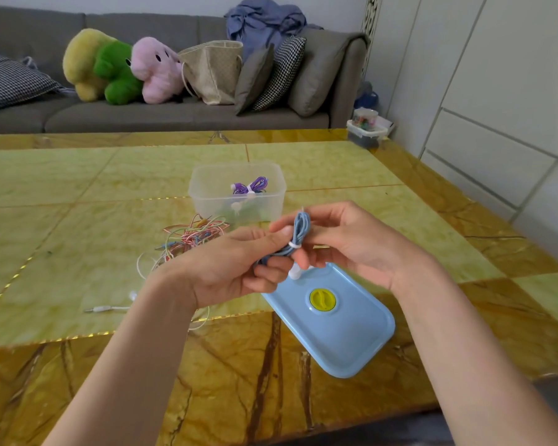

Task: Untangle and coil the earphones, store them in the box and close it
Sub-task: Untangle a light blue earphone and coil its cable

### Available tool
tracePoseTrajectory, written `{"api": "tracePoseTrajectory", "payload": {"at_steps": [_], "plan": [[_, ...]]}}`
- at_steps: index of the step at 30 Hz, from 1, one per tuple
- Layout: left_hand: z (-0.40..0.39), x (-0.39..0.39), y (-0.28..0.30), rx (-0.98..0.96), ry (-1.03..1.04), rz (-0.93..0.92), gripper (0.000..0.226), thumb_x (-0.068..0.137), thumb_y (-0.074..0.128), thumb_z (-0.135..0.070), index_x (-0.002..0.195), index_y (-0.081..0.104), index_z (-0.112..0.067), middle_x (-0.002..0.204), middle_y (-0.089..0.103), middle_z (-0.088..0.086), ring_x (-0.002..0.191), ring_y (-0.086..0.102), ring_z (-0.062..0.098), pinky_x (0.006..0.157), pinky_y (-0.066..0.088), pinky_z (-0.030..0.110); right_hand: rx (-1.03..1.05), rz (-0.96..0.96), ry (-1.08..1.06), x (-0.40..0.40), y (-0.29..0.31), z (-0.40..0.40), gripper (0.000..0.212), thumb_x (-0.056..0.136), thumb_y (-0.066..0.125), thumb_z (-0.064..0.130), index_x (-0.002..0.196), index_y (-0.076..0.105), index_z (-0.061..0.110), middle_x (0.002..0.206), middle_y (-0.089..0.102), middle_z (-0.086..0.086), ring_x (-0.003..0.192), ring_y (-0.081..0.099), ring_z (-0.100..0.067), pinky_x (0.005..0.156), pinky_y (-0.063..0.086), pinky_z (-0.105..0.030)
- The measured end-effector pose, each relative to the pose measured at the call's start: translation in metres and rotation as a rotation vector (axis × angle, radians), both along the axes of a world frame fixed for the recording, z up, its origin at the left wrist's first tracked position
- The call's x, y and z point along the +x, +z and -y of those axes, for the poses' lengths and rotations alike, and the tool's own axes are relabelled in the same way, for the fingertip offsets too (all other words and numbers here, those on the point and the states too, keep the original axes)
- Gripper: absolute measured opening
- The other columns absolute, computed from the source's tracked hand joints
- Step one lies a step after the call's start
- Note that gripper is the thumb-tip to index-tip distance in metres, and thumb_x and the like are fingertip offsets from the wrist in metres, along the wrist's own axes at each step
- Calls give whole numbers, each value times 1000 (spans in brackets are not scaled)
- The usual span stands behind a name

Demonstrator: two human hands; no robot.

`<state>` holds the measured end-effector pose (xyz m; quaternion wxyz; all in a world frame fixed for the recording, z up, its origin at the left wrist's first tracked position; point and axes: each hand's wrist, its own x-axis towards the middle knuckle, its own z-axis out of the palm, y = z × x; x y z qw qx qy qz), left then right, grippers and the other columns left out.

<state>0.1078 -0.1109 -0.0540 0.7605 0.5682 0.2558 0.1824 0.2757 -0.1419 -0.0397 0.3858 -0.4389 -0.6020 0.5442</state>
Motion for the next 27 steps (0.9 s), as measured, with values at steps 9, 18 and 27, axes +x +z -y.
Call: {"api": "tracePoseTrajectory", "payload": {"at_steps": [9, 18, 27], "plan": [[-6, 1, -5, -113, 76, -27, 34, 83, 49, -35, 58, 60, -15, 55, 27, -8, 42, 24, 0, 34, 18, 9, 64, 308, -181, -8, -3, -6, 23, 91, 53, 3, 86, 67, 19, 75, 63, -3, 63, 51, -7, 51, 43, -13], [-13, 13, -3, -102, 400, -52, 21, 96, 46, -21, 82, 55, -9, 54, 40, -4, 42, 33, 3, 35, 24, 11, 74, 300, -462, -13, -8, -17, 16, 80, 58, 4, 67, 66, 7, 57, 55, -2, 53, 39, -14, 49, 34, -24], [-13, 8, 0, -77, 397, 10, 20, 96, 45, -17, 81, 57, -12, 55, 39, -4, 43, 31, 3, 36, 24, 11, -103, 59, -379, -8, -5, -14, 9, 88, 59, 8, 87, 66, 2, 56, 53, 0, 44, 37, -7, 36, 25, -16]]}}
